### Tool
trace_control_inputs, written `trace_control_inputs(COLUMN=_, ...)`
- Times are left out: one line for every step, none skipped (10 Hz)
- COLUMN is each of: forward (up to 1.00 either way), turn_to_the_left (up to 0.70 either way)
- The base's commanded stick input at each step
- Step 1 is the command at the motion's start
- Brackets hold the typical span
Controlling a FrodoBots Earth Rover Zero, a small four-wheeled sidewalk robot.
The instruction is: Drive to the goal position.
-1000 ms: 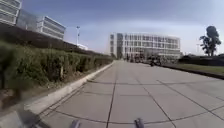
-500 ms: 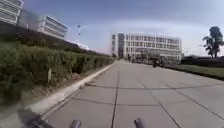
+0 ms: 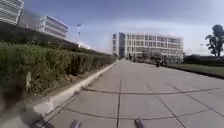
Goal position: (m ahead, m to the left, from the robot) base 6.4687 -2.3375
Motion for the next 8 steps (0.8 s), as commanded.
trace_control_inputs(forward=0.70, turn_to_the_left=-0.26)
trace_control_inputs(forward=0.70, turn_to_the_left=-0.03)
trace_control_inputs(forward=0.70, turn_to_the_left=0.00)
trace_control_inputs(forward=0.70, turn_to_the_left=0.00)
trace_control_inputs(forward=0.70, turn_to_the_left=0.00)
trace_control_inputs(forward=0.70, turn_to_the_left=0.00)
trace_control_inputs(forward=0.70, turn_to_the_left=0.00)
trace_control_inputs(forward=0.70, turn_to_the_left=0.00)
